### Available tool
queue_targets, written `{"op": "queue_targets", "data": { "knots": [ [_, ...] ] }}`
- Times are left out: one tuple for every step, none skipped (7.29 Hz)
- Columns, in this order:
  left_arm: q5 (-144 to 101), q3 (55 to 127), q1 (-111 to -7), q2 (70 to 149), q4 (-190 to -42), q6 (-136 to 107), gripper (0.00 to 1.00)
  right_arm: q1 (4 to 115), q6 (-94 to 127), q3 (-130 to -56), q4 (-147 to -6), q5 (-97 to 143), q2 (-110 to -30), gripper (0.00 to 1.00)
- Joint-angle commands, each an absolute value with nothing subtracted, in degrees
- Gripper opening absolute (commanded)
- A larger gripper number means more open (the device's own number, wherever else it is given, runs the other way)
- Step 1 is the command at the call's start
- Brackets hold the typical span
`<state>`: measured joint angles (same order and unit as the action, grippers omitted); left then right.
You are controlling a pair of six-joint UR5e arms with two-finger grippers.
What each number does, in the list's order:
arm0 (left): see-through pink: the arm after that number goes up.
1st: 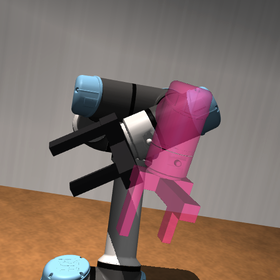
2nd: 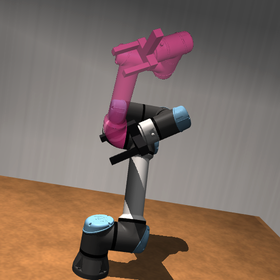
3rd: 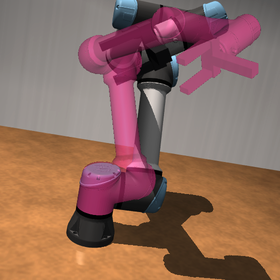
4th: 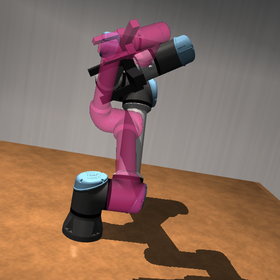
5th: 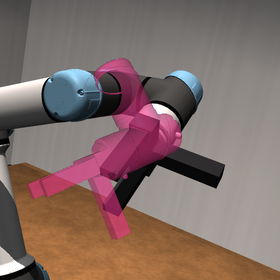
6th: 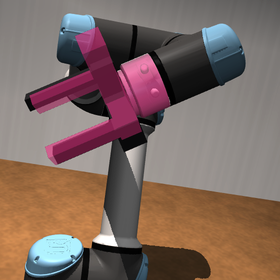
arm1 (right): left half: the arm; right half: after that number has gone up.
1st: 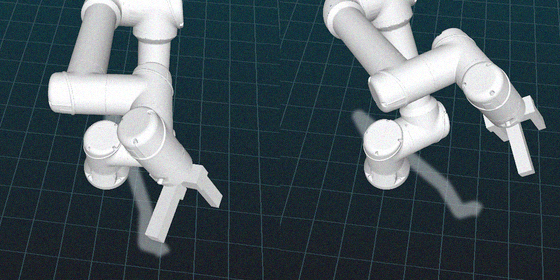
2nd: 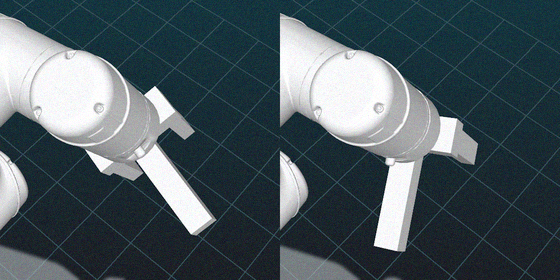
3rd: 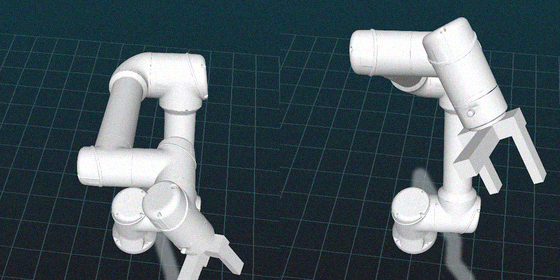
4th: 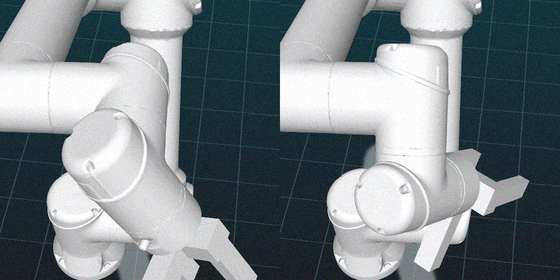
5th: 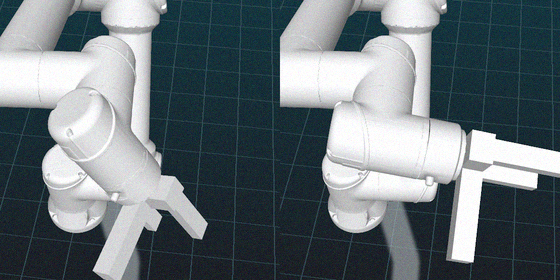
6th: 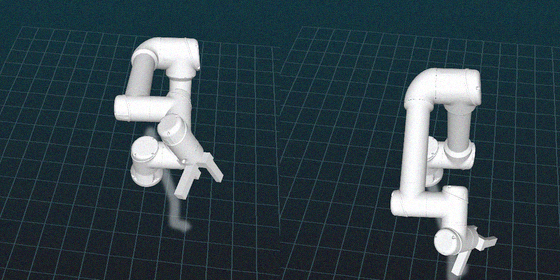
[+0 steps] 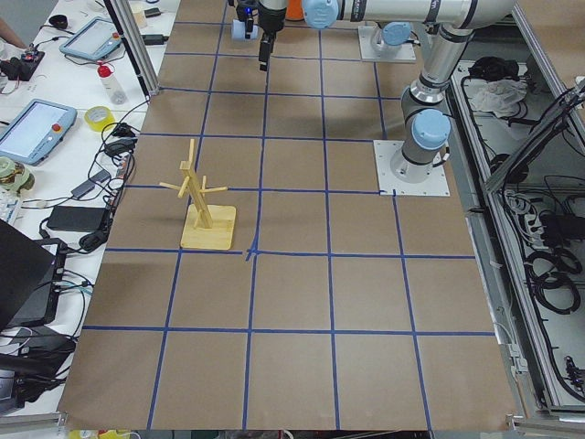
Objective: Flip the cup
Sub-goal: 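Carry the cup with the right gripper toward the table center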
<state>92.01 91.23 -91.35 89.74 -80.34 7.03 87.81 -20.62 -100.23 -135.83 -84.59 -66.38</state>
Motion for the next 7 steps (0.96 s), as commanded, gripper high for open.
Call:
{"op": "queue_targets", "data": {
  "knots": [
    [92.0, 91.2, -91.3, 89.7, -80.3, 7.0, 1.00, 98.8, -31.8, -99.1, -138.8, -82.2, -65.2, 0.33],
    [91.9, 91.1, -91.3, 89.6, -80.3, 7.1, 1.00, 103.1, -38.4, -99.1, -140.9, -82.4, -65.0, 0.33],
    [91.9, 91.1, -91.3, 89.6, -80.3, 7.1, 1.00, 106.4, -46.8, -99.1, -142.2, -83.6, -64.4, 0.33],
    [92.0, 91.1, -91.3, 89.6, -80.3, 7.2, 1.00, 109.3, -51.5, -98.5, -144.1, -83.6, -64.1, 0.34],
    [91.9, 91.1, -91.3, 89.6, -80.4, 7.2, 1.00, 112.3, -59.1, -97.7, -144.5, -83.8, -62.2, 0.34],
    [91.9, 91.1, -91.3, 89.6, -80.3, 7.2, 1.00, 113.4, -68.5, -97.8, -144.5, -84.7, -60.4, 0.35],
    [91.9, 91.1, -91.3, 89.6, -80.4, 7.2, 1.00, 113.6, -70.7, -98.0, -144.3, -86.6, -59.9, 0.37]
  ]
}}
